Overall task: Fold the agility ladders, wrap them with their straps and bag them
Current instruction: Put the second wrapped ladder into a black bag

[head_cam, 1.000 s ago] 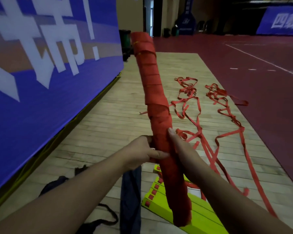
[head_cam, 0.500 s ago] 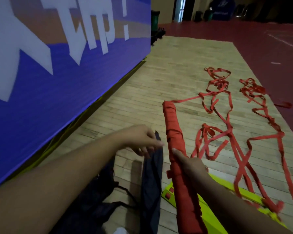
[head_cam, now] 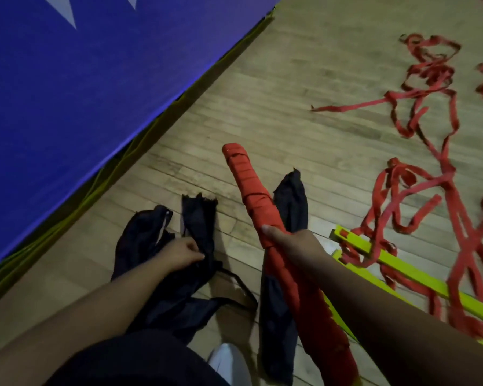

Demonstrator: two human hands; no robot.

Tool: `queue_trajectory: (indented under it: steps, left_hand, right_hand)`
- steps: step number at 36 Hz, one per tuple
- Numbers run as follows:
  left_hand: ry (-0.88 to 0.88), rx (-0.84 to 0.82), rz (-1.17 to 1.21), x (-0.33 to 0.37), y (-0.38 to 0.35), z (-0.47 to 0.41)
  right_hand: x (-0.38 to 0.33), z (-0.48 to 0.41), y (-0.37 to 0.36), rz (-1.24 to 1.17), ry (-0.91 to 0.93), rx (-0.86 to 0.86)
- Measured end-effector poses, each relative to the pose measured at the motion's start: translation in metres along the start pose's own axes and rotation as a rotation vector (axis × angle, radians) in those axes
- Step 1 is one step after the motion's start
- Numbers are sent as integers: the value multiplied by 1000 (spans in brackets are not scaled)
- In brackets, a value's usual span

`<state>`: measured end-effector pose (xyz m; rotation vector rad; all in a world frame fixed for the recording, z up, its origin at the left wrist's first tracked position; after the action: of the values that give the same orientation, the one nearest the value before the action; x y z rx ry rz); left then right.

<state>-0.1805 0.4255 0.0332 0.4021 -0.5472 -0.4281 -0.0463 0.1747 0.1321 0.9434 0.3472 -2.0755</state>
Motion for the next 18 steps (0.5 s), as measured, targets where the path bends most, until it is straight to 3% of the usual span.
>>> queue_trajectory:
  steps: [4,10,18]
  left_hand:
    - [92,-98,-148,-35,-41,-35]
    - [56,214,-58,-47,-36,-58]
    - [-147,449,162,9,15,-19]
  right_hand:
    - [19,-19,-14,3,-93,-37]
    - [32,-32,-14,33,-155,-18]
    - [16,-16,12,45,-109,72]
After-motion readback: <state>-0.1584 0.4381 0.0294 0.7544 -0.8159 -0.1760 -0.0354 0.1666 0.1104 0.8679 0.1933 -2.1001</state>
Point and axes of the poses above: each hand's wrist, its own z-axis away from the middle knuckle, its own y-axis out of the back of the hand, x = y × z, the point moved 8 cm from there along -z, towards the middle knuckle, and after that the axes turned 13 degrees about -x, right-handed, at the moved point
